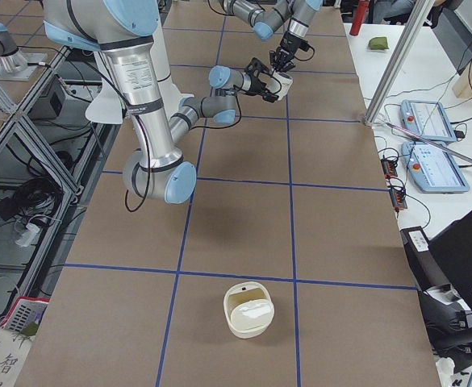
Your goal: Left arm hands cup to right arm to dump lemon
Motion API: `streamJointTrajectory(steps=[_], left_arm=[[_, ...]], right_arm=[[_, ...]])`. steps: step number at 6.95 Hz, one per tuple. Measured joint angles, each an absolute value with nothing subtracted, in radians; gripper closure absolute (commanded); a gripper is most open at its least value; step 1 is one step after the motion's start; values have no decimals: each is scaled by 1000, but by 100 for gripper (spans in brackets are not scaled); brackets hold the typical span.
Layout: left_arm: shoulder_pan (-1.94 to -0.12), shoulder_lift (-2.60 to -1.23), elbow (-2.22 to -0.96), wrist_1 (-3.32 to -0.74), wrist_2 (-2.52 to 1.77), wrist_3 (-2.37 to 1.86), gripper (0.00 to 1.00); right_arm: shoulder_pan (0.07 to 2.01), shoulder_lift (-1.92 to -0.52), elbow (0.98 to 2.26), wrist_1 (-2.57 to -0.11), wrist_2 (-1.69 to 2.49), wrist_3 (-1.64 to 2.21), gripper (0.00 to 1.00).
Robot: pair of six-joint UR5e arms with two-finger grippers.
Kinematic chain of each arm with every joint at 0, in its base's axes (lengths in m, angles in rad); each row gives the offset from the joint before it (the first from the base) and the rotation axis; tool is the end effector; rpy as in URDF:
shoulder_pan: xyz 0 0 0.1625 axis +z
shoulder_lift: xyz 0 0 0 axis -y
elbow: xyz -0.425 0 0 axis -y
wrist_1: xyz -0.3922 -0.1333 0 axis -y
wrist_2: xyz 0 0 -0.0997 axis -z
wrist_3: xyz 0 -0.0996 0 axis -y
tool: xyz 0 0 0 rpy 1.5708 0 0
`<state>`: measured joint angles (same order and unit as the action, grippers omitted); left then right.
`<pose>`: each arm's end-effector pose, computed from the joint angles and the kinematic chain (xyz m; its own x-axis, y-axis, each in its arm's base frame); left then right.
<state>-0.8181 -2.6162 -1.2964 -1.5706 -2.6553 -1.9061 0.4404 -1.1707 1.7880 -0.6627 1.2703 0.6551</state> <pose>0.4817 -0.5804 0.0663 0.4894 -0.7475 -0.4492 0.0858 0.5539 -0.8281 -0.4597 -0.3966 0.2316 0.5600 -0.5734 0.5980 -0.3785 0.4650 0.8004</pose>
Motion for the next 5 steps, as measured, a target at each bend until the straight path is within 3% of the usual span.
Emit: streamJointTrajectory(steps=[5], left_arm=[[-782,-2619,-1310,-1565,-2655,-1915,100]], right_arm=[[440,-1153,1775,-670,1269,655,1]])
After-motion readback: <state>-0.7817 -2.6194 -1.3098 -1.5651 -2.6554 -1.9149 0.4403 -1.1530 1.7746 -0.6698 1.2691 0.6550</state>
